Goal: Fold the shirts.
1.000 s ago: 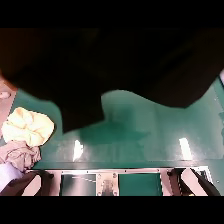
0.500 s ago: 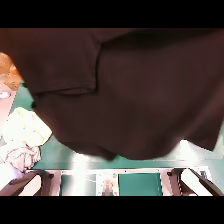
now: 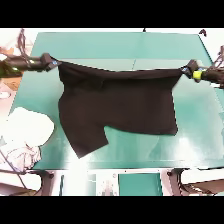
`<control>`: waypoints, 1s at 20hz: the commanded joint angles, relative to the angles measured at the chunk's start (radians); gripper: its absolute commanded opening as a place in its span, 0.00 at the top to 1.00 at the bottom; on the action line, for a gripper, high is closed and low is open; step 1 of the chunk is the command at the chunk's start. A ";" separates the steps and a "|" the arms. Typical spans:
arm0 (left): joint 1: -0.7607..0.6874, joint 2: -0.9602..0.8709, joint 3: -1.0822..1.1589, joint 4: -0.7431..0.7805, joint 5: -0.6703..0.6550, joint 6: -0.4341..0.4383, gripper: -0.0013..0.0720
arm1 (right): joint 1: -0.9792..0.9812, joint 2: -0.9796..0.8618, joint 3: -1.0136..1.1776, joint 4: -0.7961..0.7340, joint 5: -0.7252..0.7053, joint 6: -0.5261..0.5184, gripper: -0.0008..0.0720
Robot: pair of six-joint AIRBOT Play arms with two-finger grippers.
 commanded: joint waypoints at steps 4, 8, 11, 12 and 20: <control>0.001 -0.184 -0.006 -0.146 0.186 0.084 0.94 | 0.012 -0.323 0.274 0.143 0.027 0.030 0.96; 0.001 -0.184 0.072 -0.079 0.111 0.047 0.94 | -0.007 -0.327 0.303 0.131 0.146 0.029 0.96; 0.001 -0.184 0.095 0.103 0.026 -0.066 0.94 | -0.025 -0.326 0.302 -0.022 0.267 0.122 0.97; 0.001 -0.184 0.095 0.162 -0.010 -0.093 0.94 | -0.025 -0.323 0.302 -0.094 0.300 0.150 0.97; 0.000 -0.184 0.095 0.375 -0.172 -0.201 0.94 | -0.021 -0.291 0.189 -0.259 0.354 0.189 0.97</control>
